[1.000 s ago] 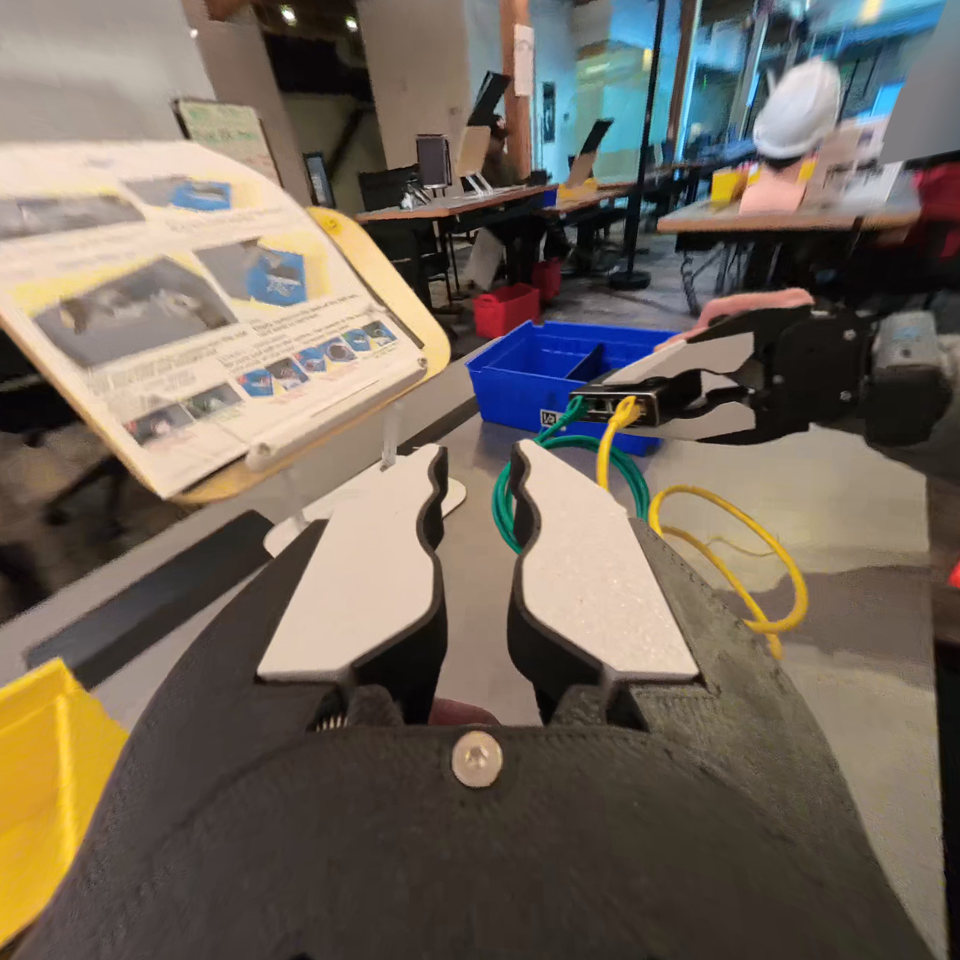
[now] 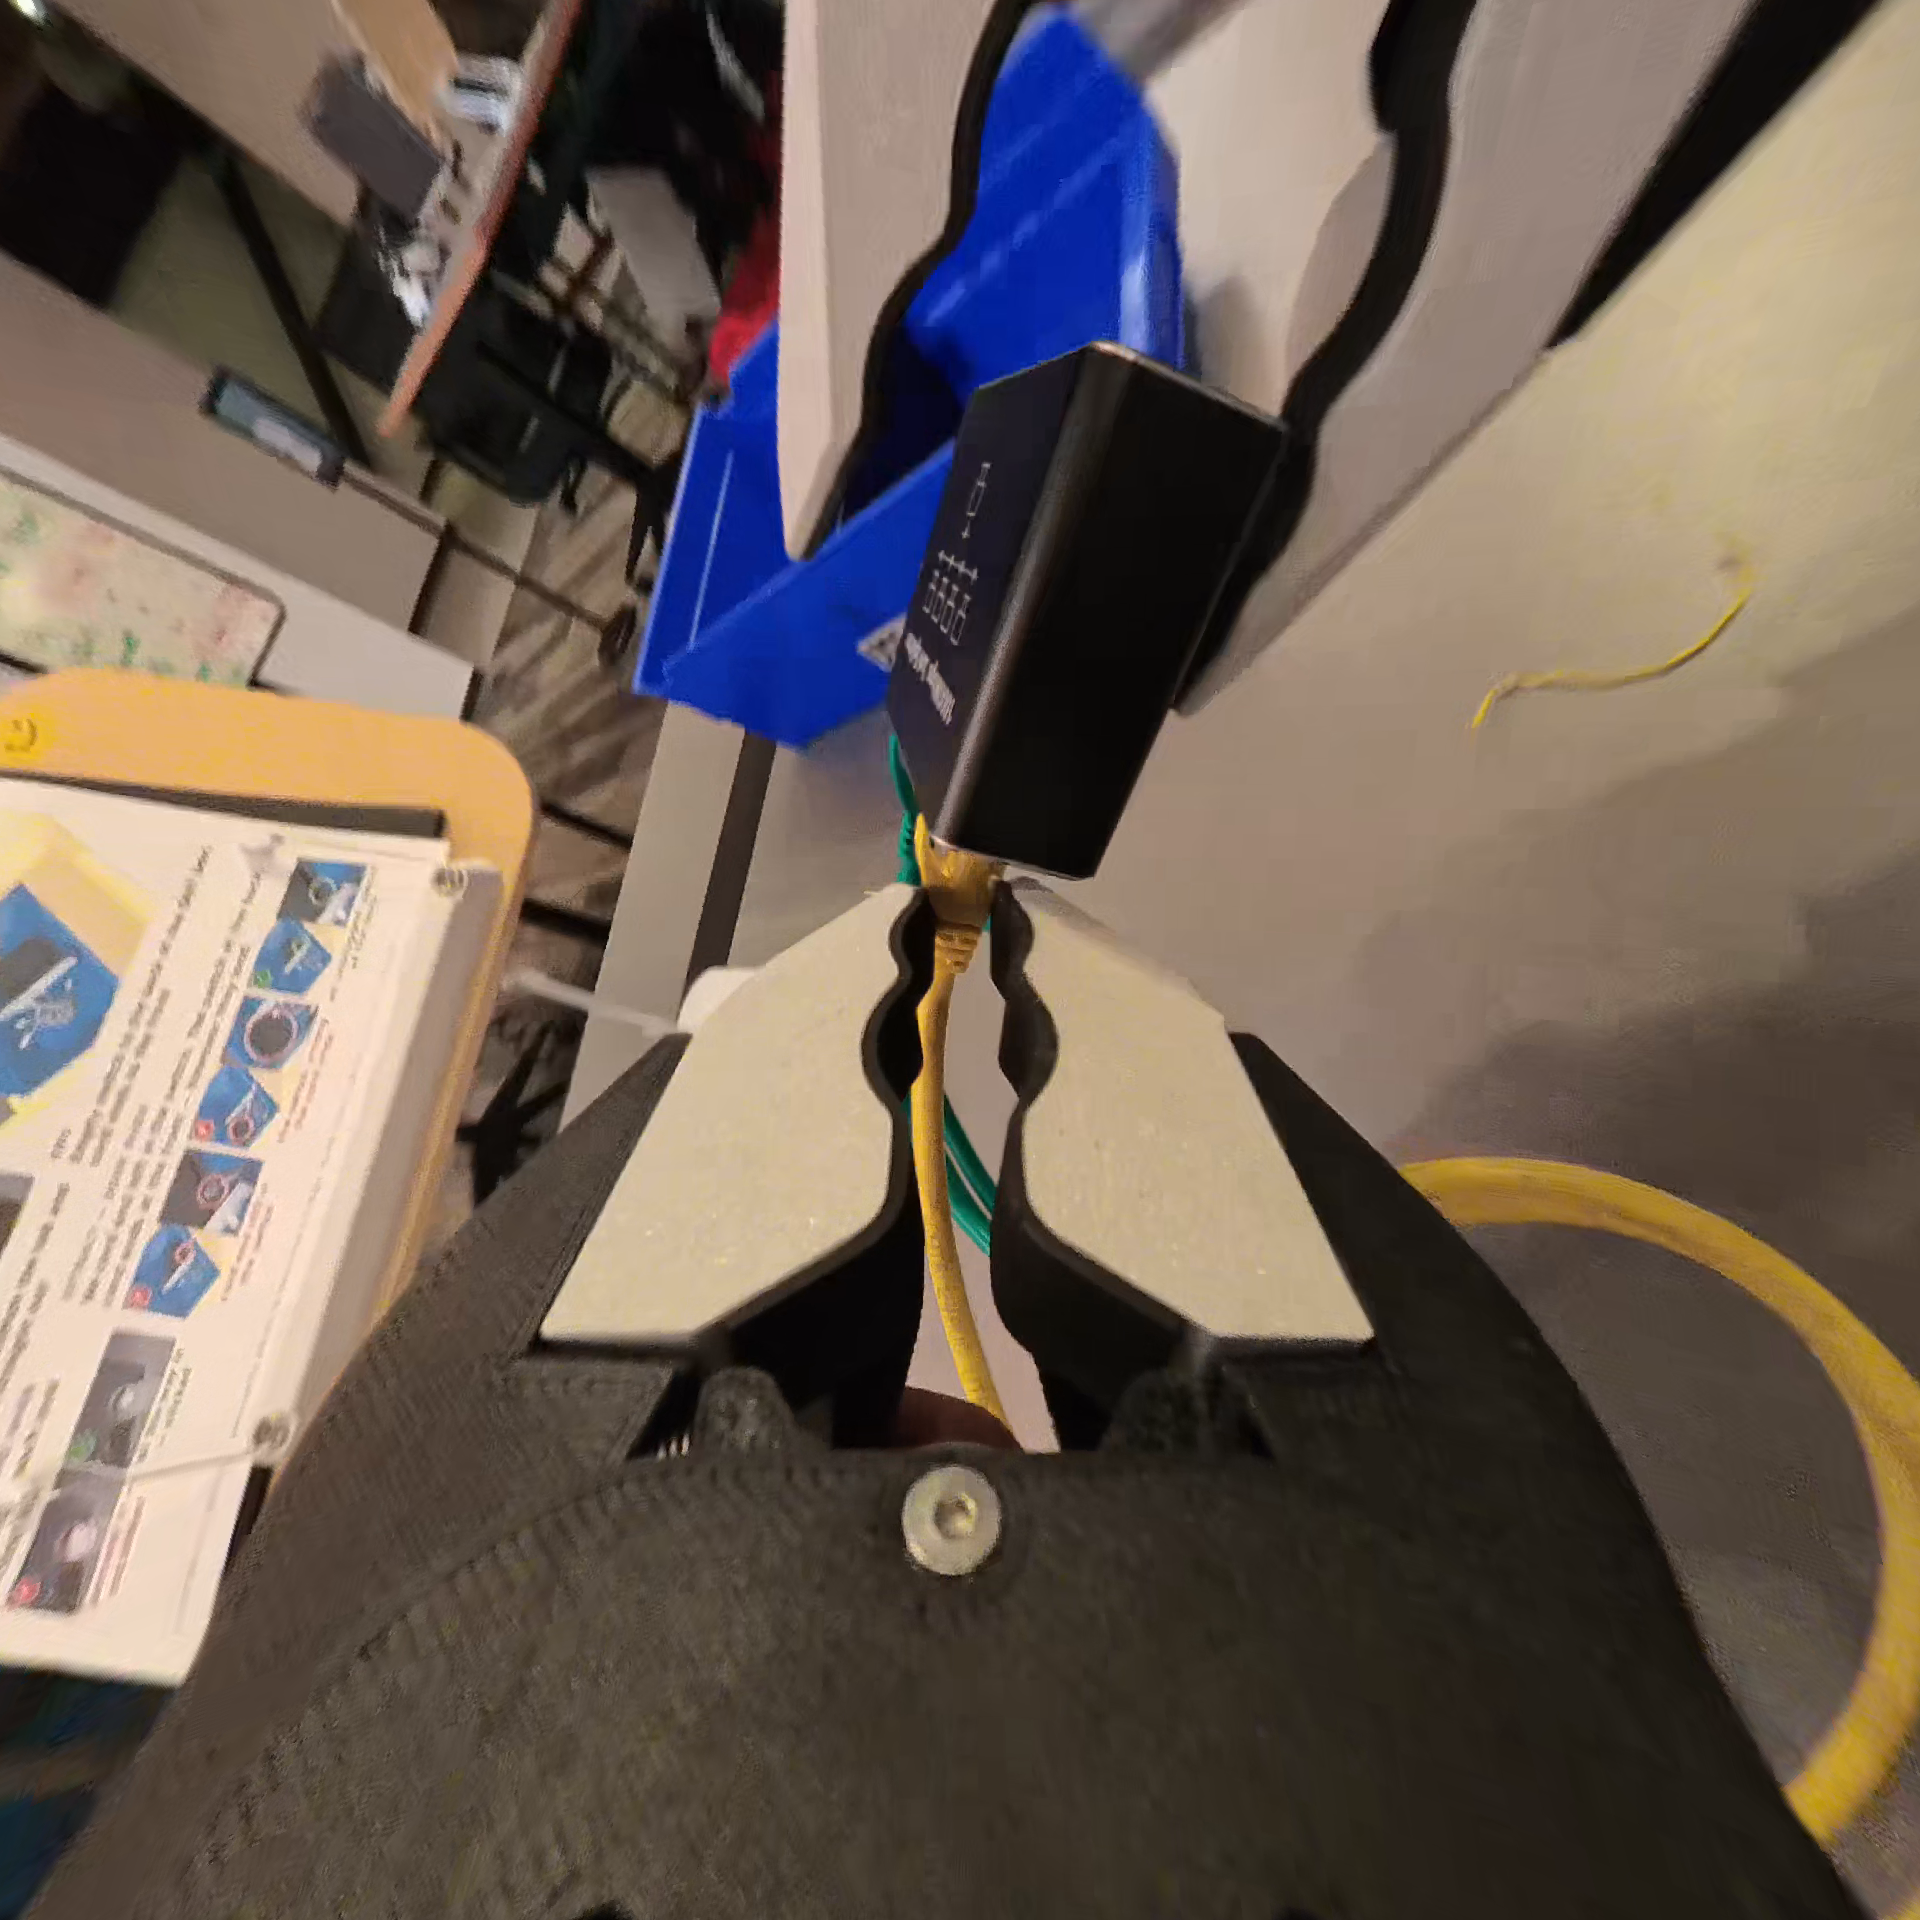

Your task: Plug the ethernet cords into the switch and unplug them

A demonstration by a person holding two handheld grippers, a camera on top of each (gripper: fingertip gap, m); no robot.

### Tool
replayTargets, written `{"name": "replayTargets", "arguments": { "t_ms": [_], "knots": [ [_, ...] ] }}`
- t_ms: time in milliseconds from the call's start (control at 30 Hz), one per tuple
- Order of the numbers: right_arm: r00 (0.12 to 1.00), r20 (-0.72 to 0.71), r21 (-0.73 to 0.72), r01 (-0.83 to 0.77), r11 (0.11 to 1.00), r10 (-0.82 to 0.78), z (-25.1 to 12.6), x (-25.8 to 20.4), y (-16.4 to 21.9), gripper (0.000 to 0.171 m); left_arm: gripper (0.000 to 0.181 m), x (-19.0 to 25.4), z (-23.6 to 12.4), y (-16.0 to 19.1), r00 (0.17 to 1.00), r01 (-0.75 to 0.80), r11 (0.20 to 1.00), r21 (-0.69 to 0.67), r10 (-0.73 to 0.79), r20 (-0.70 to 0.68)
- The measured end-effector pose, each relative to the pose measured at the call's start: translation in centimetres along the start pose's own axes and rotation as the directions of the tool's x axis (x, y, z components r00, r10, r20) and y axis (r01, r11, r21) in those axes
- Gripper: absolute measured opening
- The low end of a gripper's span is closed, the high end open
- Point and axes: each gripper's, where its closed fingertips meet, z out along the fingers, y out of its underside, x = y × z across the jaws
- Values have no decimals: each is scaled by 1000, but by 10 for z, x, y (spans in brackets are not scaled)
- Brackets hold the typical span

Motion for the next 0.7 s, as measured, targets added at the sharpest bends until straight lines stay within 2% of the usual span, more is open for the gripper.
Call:
{"name": "replayTargets", "arguments": {
  "t_ms": [100,200,300,367,500,567,667,700],
  "knots": [
    [987,26,165,-160,973,158,-22,16,3,65,10,-3,-20,-25,996,62,978,198,-48,-75],
    [925,168,378,-379,845,341,-39,26,-15,64,10,-4,-44,-52,977,164,920,355,-101,-190],
    [877,334,556,-478,680,345,-62,24,-61,58,11,-1,-61,-73,938,281,846,453,-142,-316],
    [882,331,638,-471,609,336,-75,32,-84,44,11,6,-66,-78,904,338,815,470,-142,-404],
    [907,301,675,-421,605,294,-79,30,-110,33,11,10,-78,-79,816,477,734,483,-165,-555],
    [914,306,644,-406,649,268,-78,25,-113,32,10,15,-79,-76,788,500,731,465,-161,-594],
    [919,249,578,-395,714,306,-67,33,-106,31,10,4,-70,-71,789,546,713,441,-261,-556],
    [922,223,555,-387,736,316,-62,36,-103,31,12,-2,-64,-65,806,537,731,421,-297,-511]
  ]
}}
